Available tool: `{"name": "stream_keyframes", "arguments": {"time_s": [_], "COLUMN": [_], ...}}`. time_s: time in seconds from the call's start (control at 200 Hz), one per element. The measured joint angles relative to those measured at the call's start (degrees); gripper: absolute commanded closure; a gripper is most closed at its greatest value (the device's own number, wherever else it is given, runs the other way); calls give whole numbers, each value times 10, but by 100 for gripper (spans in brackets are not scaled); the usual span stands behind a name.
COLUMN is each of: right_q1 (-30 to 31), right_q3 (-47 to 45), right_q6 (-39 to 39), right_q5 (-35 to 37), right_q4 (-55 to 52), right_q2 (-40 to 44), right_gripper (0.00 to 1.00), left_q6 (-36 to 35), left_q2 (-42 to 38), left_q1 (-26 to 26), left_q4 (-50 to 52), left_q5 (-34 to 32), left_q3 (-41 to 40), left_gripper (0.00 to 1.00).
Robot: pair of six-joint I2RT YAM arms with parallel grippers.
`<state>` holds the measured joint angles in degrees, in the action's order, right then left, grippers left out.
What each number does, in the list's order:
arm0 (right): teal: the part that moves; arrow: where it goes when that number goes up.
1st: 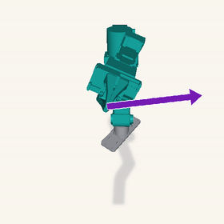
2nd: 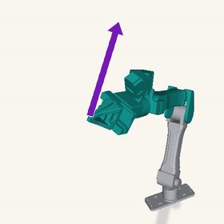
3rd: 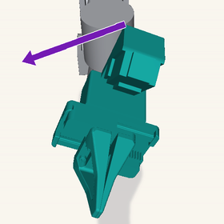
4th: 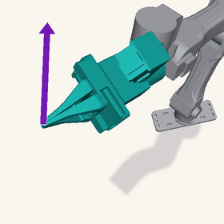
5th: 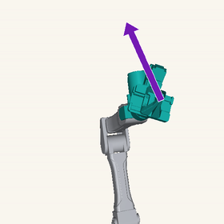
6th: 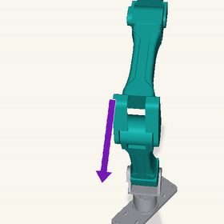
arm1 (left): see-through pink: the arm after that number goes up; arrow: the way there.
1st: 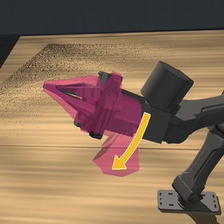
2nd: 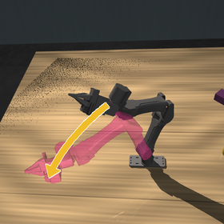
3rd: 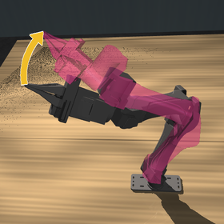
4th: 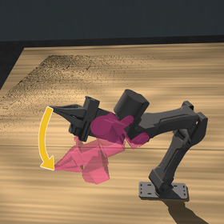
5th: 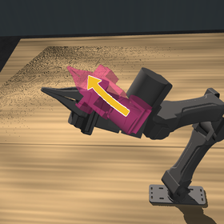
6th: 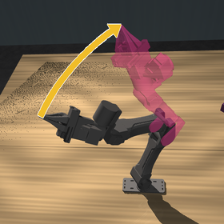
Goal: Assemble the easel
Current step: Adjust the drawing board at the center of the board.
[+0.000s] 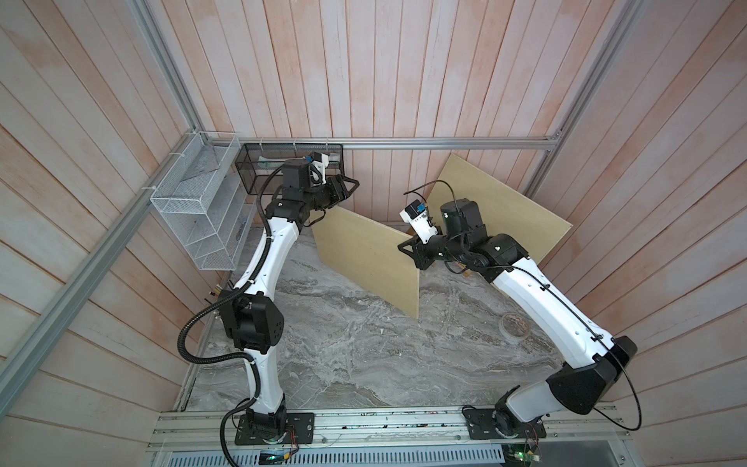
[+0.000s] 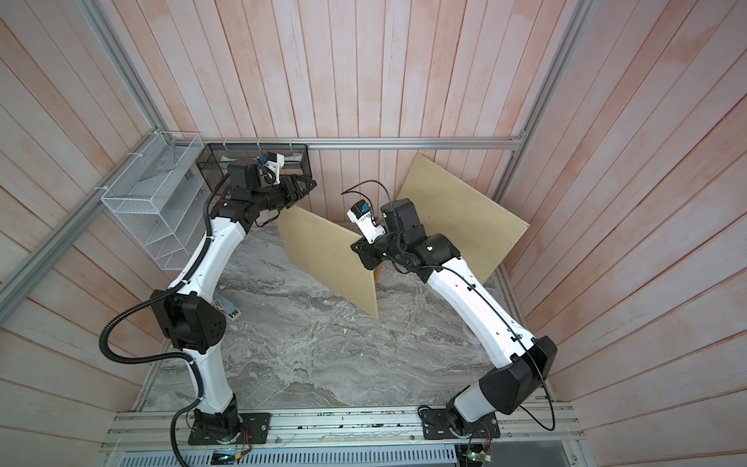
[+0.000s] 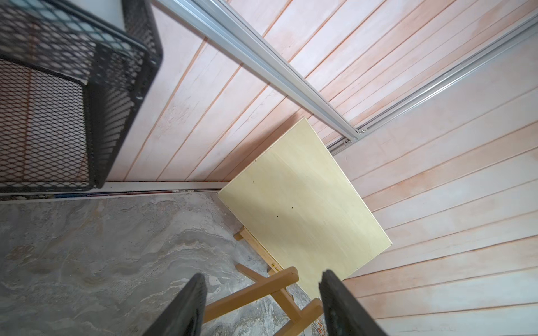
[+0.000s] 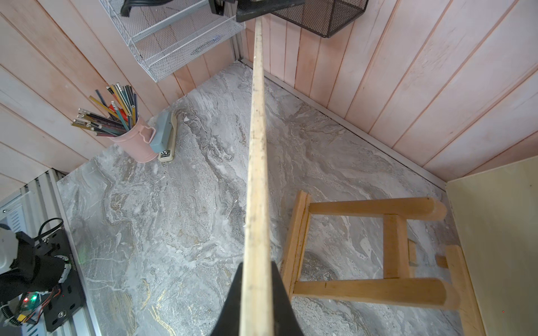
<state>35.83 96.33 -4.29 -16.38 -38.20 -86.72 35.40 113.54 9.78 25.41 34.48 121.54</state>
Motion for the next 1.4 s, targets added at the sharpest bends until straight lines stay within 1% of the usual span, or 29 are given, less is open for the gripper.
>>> {"name": "stream_keyframes", "arguments": {"time_s": [0.13,0.295,0.4,0.52,0.62,0.705,0.775,0.97,1.12,1.285,1.4], "right_q1": [1,2,7,19,28,40,54,84,102,117,128], "right_q3": [-11,-52,-85,-110,-123,-133,-139,-147,-162,-172,-172], "right_q6": [-11,-21,-33,-52,-67,-81,-93,-114,-122,-125,-128], "right_q5": [-1,10,28,54,71,88,106,147,171,193,207], "right_q4": [4,23,41,55,63,66,68,70,72,74,75], "right_q2": [4,26,44,52,53,53,53,54,59,61,61], "right_gripper": [100,100,100,100,100,100,100,100,100,100,100], "left_q6": [10,29,54,87,118,147,171,236,281,308,313], "left_q2": [-10,-36,-69,-115,-147,-153,-143,-104,-99,-88,-62], "left_q1": [-15,-23,-22,-22,-21,-15,-7,17,27,30,36], "left_q4": [30,123,190,240,259,273,288,358,391,422,457], "left_q5": [-26,-97,-139,-154,-150,-137,-123,-89,-62,-42,-35], "left_q3": [0,14,16,4,-20,-31,-31,-22,-22,-10,25], "left_gripper": [34,34,34,34,34,32,31,29,30,30,34]}}
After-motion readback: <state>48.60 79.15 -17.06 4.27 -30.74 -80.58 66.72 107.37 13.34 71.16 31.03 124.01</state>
